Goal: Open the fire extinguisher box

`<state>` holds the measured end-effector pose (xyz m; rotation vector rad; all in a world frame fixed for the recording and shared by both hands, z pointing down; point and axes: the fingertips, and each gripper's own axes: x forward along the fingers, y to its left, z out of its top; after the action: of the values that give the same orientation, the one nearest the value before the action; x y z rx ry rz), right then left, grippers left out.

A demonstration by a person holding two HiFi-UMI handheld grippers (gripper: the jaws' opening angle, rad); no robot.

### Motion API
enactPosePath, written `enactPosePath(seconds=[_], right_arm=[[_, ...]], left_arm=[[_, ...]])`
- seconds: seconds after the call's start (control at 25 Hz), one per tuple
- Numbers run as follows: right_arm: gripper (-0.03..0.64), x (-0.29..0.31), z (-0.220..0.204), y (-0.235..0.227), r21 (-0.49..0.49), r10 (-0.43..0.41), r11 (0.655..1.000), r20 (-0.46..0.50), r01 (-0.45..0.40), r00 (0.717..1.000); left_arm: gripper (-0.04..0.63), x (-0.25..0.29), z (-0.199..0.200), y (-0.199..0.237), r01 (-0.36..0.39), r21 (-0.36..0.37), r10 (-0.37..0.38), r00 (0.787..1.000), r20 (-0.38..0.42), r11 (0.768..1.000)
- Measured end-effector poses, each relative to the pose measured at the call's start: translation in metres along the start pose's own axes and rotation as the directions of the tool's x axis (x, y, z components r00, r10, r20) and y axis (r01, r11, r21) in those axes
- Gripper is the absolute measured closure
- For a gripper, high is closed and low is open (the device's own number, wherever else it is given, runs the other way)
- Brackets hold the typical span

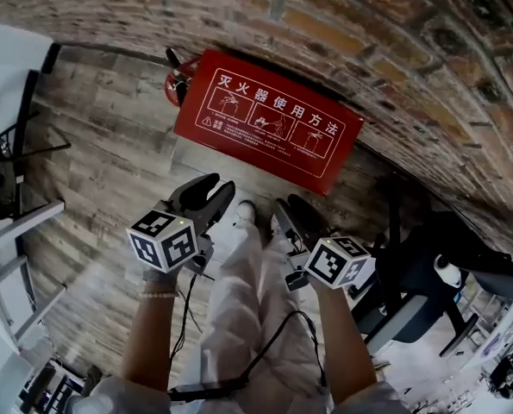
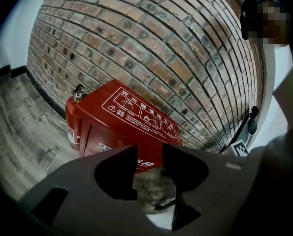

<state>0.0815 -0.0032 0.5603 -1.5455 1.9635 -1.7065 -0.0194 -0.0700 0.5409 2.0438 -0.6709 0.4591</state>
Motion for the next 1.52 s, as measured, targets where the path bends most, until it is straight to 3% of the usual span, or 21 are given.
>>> enactPosePath(seconds=[0.56,1.16,1.28,1.52], right_arm=[[0.437,0.031,0.005,-0.028,0.219,0.019,0.974,0.137,-0.049,0.990],[0.422,0.050,0.017,-0.022,0.224,0.077,0.967,0.189,-0.120,0.979],[0.430,0.050,0.017,-0.022,0.223,0.082,0.967,0.188,-0.123,0.979],[0.459,0.049,0.016,-0.026,0.225,0.072,0.967,0.194,-0.116,0.978]], left_arm=[[0.428,0.038,-0.005,0.037,0.026,-0.123,-0.020,0.999,0.049,0.992],[0.425,0.045,-0.015,0.040,0.059,-0.096,-0.057,0.998,0.027,0.994],[0.445,0.045,-0.021,0.041,0.059,-0.076,-0.059,0.998,0.004,0.995],[0.594,0.057,-0.041,0.047,0.017,0.017,-0.016,0.998,-0.056,1.000]])
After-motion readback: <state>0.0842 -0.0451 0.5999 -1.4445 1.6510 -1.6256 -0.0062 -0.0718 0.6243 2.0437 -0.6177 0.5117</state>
